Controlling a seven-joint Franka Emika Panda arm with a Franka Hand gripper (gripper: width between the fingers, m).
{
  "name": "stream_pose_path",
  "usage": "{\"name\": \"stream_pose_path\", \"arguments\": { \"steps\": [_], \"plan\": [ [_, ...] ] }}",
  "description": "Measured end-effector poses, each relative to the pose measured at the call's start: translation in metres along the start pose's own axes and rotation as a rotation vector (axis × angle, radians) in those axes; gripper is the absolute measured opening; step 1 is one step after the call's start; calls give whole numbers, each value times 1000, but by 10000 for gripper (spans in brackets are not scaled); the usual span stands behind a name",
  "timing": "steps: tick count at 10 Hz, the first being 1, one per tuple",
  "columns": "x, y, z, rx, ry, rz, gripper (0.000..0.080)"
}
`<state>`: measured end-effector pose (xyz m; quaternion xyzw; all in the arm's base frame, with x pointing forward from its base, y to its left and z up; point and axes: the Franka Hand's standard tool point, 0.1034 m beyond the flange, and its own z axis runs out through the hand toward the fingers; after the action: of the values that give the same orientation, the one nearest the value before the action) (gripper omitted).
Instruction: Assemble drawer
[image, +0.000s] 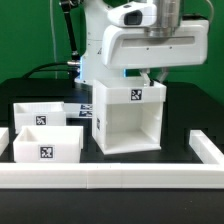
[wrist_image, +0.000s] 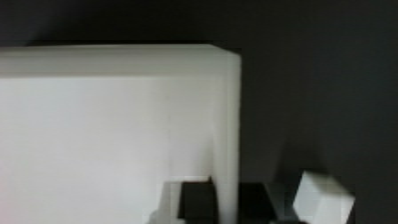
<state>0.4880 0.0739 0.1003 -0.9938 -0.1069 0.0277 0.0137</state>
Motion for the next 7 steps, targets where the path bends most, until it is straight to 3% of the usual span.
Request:
{"name": "stream_pose_path", "arguments": {
  "steps": [5, 7],
  "plan": [
    [68, 11, -5, 11, 68, 75, 38],
    [74, 11, -5, 13, 76, 84, 38]
  ]
}}
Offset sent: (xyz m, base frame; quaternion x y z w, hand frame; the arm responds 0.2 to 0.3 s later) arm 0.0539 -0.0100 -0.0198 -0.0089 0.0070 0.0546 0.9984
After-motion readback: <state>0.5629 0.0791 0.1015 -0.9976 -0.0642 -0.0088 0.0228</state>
